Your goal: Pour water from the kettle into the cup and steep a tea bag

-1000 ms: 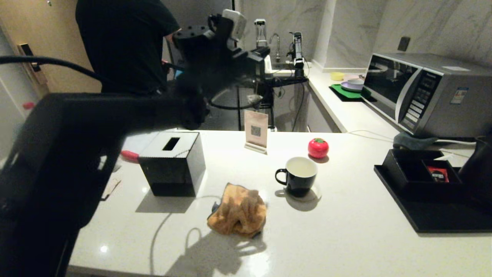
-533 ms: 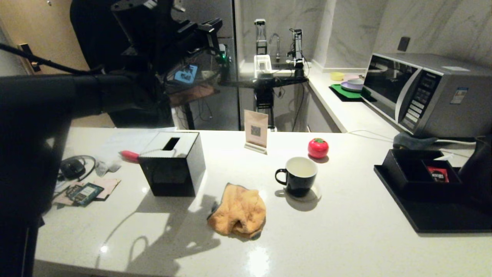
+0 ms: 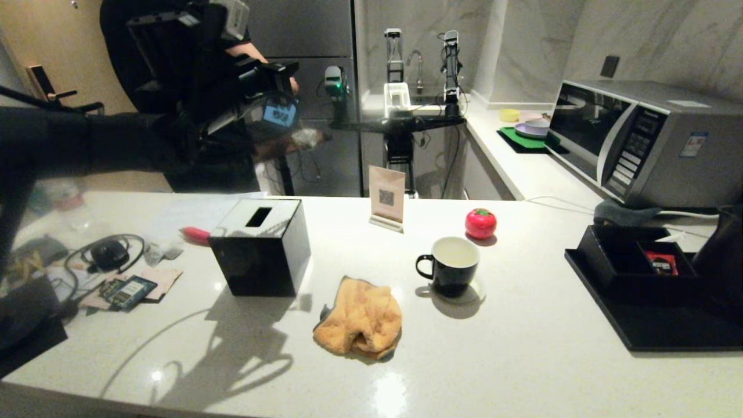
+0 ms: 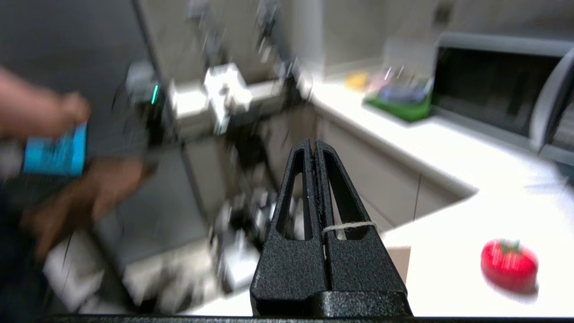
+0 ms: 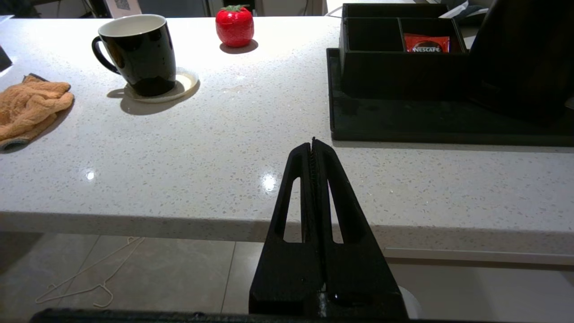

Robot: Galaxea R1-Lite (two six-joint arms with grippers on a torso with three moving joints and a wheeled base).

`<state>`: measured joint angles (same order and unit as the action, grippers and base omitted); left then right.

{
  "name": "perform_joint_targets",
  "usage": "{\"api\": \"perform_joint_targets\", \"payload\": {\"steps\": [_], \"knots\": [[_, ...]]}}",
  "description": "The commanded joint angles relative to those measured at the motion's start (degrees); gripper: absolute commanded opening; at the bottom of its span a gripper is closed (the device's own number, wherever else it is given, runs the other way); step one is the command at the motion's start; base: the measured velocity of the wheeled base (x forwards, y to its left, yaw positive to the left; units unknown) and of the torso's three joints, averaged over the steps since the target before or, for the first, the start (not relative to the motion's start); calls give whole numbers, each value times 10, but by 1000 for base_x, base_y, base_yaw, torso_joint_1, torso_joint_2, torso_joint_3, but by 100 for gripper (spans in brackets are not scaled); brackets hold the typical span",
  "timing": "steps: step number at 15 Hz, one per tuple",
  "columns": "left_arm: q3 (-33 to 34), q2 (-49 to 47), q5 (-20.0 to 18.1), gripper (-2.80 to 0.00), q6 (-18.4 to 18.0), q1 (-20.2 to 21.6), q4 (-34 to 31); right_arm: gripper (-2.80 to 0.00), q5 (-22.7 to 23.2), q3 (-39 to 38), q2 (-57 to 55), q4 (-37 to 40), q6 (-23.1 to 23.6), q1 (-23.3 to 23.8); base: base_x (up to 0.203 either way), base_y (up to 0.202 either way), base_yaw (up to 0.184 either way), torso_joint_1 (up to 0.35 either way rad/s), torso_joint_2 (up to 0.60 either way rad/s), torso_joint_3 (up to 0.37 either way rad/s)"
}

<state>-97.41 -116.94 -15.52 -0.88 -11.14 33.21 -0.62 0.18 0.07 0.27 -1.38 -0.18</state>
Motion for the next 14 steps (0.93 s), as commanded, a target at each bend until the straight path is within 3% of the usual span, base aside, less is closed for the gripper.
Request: {"api": "perform_joint_targets", "payload": {"steps": [1,6,14], "knots": [[79,52,-1,-280,0,16,3,-280,0,0,-1,0,0,0,0,0,0,0,0,0],[208,108,-2,-280,-2,62,7,-280,0,0,-1,0,0,0,0,0,0,0,0,0],[289,99,-7,-280,-10,85,13,-280,0,0,-1,0,0,-1,0,0,0,0,0,0]]}}
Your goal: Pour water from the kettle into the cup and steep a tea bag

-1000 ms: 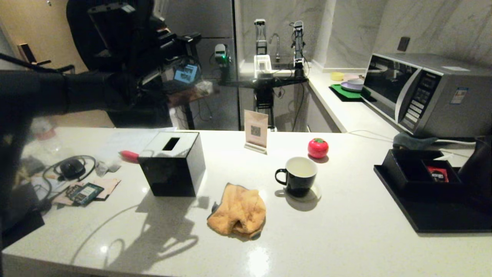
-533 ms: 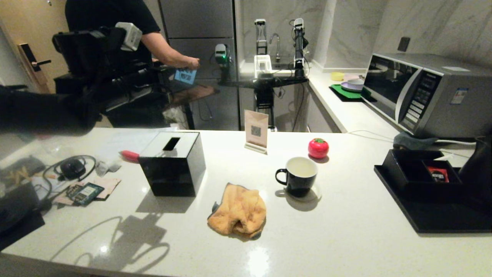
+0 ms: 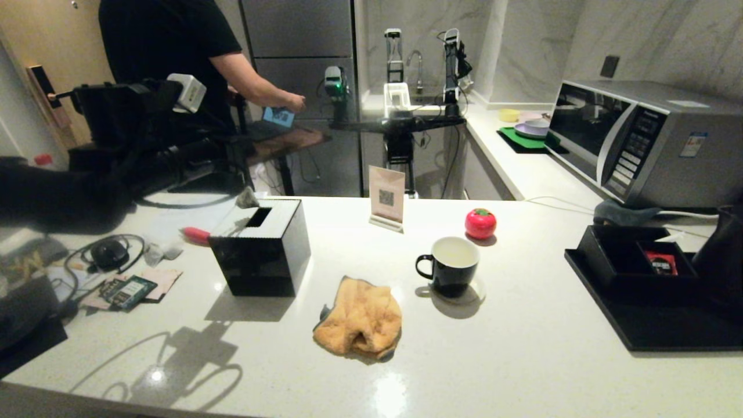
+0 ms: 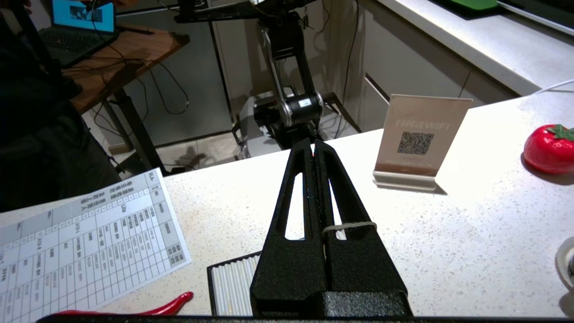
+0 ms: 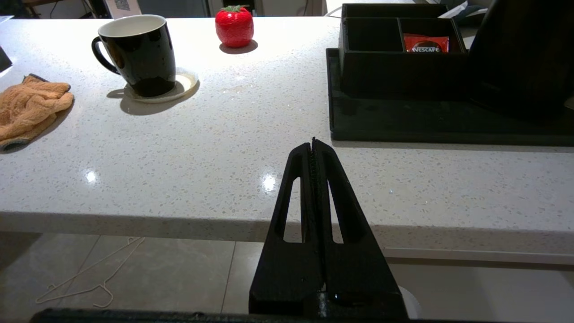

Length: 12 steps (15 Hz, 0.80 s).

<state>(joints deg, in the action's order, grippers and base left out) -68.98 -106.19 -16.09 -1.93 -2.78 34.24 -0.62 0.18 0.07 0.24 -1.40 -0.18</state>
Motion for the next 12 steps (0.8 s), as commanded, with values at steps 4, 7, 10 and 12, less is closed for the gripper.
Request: {"api": "perform_joint_targets", "payload": {"steps": [4,7,10,12], "knots": [[2,-48,-3,-280,0,1,42,-280,0,0,-1,0,0,0,0,0,0,0,0,0],[2,-70,-3,-280,2,1,71,-280,0,0,-1,0,0,0,0,0,0,0,0,0],[2,-84,-4,-280,2,1,77,-280,0,0,-1,0,0,0,0,0,0,0,0,0],[2,-90,-3,-280,2,1,77,-280,0,0,-1,0,0,0,0,0,0,0,0,0]]}}
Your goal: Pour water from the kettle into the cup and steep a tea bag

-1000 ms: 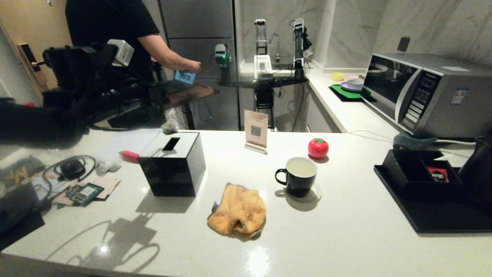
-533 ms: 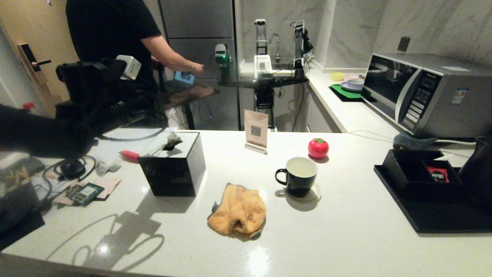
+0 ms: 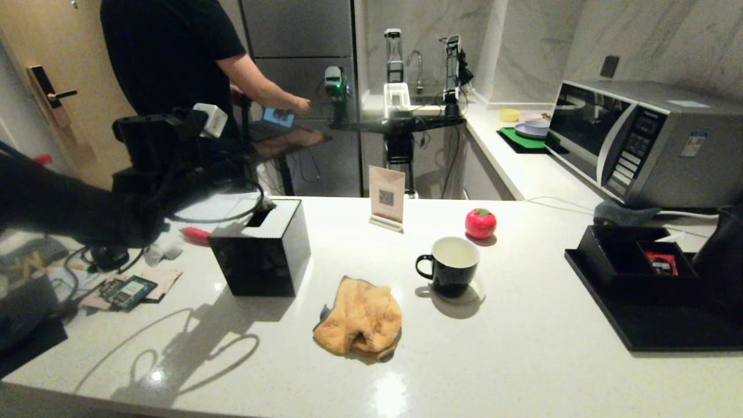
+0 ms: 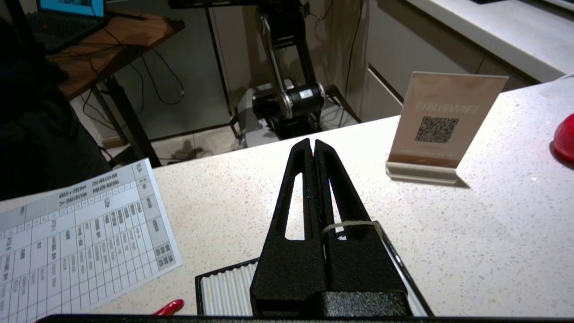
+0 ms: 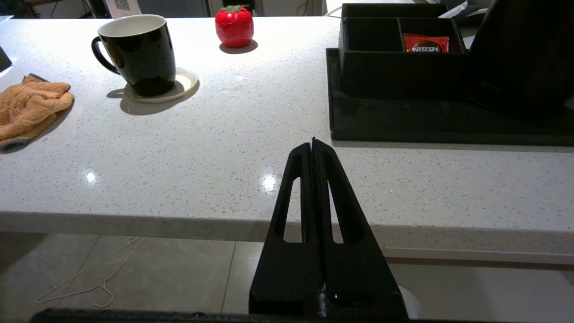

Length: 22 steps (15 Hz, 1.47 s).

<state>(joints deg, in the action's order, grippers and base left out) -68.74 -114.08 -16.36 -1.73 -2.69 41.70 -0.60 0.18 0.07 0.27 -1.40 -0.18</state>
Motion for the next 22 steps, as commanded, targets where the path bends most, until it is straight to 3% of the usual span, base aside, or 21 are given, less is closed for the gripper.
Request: {"api": "perform_joint_targets", "payload": {"steps": [1,11,18,22], "knots": [[-1,-12,0,-280,0,1,3,-280,0,0,-1,0,0,-1,0,0,0,0,0,0],[5,18,7,-280,2,1,1,-280,0,0,-1,0,0,0,0,0,0,0,0,0],[98,63,7,-280,2,1,2,-280,0,0,-1,0,0,0,0,0,0,0,0,0],[102,70,8,-280,4,1,2,-280,0,0,-1,0,0,0,0,0,0,0,0,0]]}}
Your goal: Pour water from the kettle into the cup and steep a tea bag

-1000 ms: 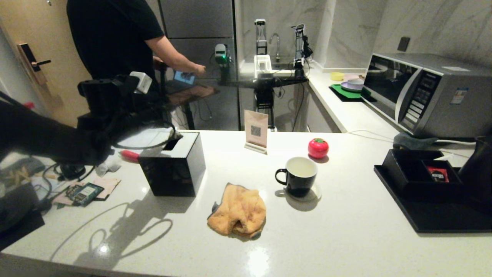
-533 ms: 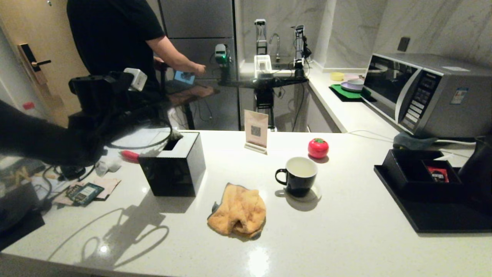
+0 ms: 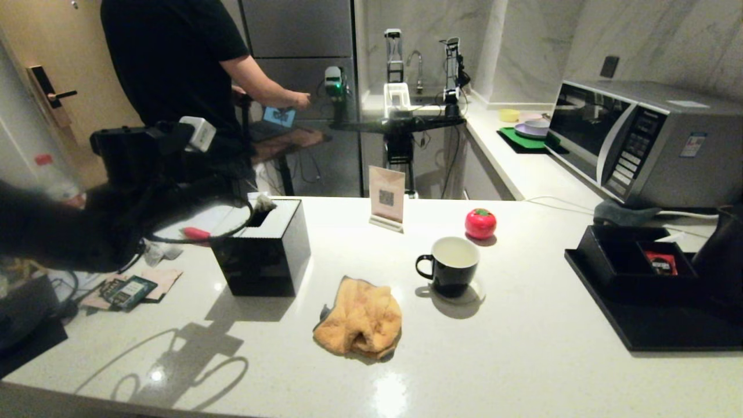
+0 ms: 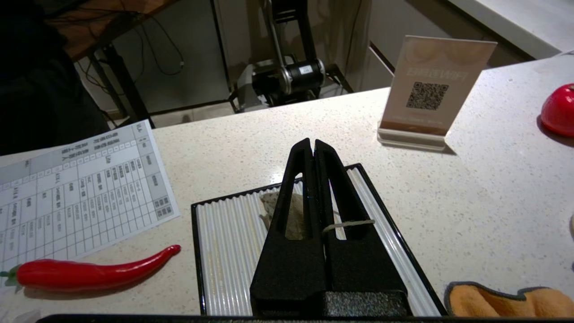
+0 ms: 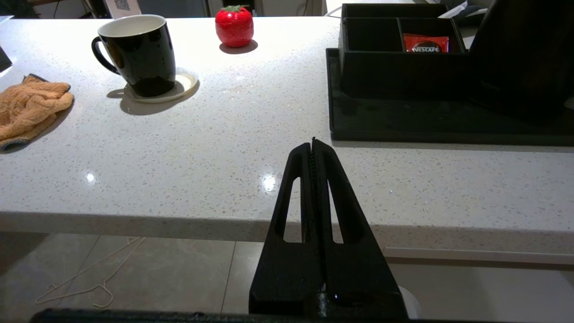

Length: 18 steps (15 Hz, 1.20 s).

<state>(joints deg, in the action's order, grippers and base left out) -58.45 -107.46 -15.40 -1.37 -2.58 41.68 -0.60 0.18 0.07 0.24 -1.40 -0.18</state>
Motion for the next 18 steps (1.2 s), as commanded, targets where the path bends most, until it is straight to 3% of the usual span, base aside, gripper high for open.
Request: {"api": "perform_joint_targets", "payload": {"steps": [1,18], "knots": [[-2,4,6,-280,0,0,2,-280,0,0,-1,0,0,0,0,0,0,0,0,0],[-33,1,35,-280,1,0,1,-280,0,0,-1,0,0,0,0,0,0,0,0,0]]}}
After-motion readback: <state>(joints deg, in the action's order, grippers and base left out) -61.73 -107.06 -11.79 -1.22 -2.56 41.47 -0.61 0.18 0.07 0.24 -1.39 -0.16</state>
